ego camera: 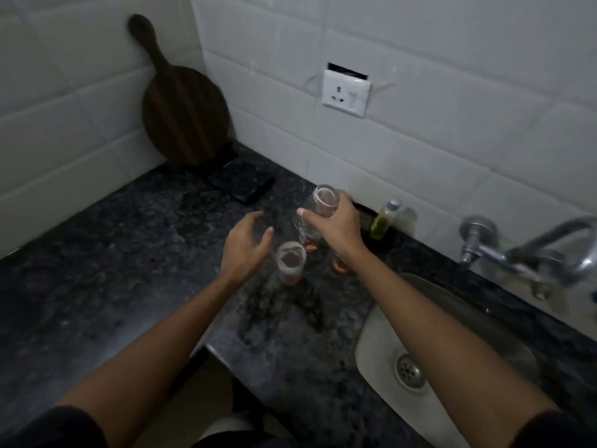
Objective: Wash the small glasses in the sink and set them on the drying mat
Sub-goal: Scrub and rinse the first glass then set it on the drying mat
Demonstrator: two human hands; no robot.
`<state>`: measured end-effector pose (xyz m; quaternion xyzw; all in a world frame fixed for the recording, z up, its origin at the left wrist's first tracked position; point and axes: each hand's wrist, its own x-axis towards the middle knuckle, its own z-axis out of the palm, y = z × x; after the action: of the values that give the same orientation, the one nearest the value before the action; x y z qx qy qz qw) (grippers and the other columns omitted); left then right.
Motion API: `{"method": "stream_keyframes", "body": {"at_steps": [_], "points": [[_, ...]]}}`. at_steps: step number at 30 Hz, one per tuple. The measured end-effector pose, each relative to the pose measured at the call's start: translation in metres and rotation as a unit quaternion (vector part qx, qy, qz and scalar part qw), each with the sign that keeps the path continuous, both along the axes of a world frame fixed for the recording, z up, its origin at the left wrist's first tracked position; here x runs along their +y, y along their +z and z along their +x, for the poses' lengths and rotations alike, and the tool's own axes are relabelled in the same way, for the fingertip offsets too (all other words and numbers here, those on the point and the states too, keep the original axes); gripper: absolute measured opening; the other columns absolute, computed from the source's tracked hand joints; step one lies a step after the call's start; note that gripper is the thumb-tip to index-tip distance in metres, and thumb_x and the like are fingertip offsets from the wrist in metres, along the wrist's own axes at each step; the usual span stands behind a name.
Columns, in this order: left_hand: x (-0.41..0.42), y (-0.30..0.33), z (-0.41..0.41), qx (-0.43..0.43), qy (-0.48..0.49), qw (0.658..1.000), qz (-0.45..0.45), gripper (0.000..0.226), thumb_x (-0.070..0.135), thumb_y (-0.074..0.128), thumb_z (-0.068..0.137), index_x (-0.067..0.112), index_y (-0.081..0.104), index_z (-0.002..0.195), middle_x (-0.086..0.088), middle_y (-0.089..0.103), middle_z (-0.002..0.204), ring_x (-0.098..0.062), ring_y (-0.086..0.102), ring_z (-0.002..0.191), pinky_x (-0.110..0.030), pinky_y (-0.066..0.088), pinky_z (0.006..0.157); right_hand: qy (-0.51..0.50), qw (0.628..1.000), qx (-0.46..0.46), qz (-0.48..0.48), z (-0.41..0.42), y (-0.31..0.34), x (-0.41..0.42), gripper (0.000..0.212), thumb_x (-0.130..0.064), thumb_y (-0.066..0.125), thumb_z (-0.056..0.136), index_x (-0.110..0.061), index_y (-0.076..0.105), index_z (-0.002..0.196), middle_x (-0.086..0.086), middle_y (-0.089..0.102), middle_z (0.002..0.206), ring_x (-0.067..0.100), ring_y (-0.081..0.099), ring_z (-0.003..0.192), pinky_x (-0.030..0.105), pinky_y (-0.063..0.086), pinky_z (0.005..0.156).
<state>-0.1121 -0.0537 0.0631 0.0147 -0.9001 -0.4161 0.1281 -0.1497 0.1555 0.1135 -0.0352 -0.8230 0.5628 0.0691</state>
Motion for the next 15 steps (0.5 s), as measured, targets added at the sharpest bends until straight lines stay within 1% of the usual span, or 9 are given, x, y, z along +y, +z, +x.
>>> {"method": "stream_keyframes", "body": {"at_steps": [4,7,10,12,15], "points": [[-0.065,-0.026,-0.046,-0.061,0.022,0.998,-0.01,0.056,0.043,0.061,0.103,0.011,0.053,0.148,-0.009,0.062,0.145,-0.026,0.058,0.133,-0.041,0.049,0.107,0.012,1.0,-0.017,-0.007,-0.073,-0.013,-0.072,0.064,-0.047,0.097,0.068,-0.023,0.064,0.117,-0.007,0.073,0.11,0.01,0.071,0.098,0.039,0.06,0.092],[-0.103,-0.046,-0.082,-0.107,0.025,0.993,-0.041,0.061,0.043,0.06,0.104,0.009,0.048,0.153,-0.012,0.057,0.151,-0.029,0.054,0.138,-0.044,0.048,0.111,0.019,0.999,-0.03,-0.009,-0.121,-0.025,-0.114,0.062,-0.044,0.097,0.069,-0.023,0.064,0.117,-0.006,0.072,0.112,0.01,0.07,0.1,0.035,0.06,0.092],[-0.127,-0.07,-0.113,-0.13,-0.008,0.988,-0.082,0.063,0.04,0.058,0.105,0.008,0.042,0.157,-0.014,0.052,0.155,-0.031,0.048,0.143,-0.042,0.043,0.113,0.018,0.999,-0.036,-0.004,-0.168,-0.04,-0.144,0.058,-0.038,0.098,0.069,-0.023,0.064,0.113,-0.006,0.073,0.11,0.01,0.07,0.098,0.033,0.06,0.093],[-0.138,-0.087,-0.135,-0.146,-0.042,0.981,-0.122,0.067,0.039,0.056,0.106,0.005,0.037,0.159,-0.019,0.046,0.16,-0.034,0.042,0.148,-0.043,0.038,0.119,0.02,0.999,-0.036,0.014,-0.198,-0.053,-0.157,0.057,-0.037,0.099,0.068,-0.022,0.064,0.112,-0.004,0.073,0.109,0.013,0.07,0.098,0.034,0.059,0.093],[-0.153,-0.115,-0.167,-0.187,-0.065,0.961,-0.194,0.074,0.046,0.049,0.106,0.004,0.026,0.163,-0.021,0.03,0.168,-0.036,0.025,0.157,-0.046,0.022,0.129,0.023,0.998,-0.038,0.041,-0.24,-0.074,-0.17,0.059,-0.038,0.099,0.067,-0.02,0.064,0.111,0.0,0.074,0.108,0.016,0.071,0.098,0.037,0.059,0.091]]}}
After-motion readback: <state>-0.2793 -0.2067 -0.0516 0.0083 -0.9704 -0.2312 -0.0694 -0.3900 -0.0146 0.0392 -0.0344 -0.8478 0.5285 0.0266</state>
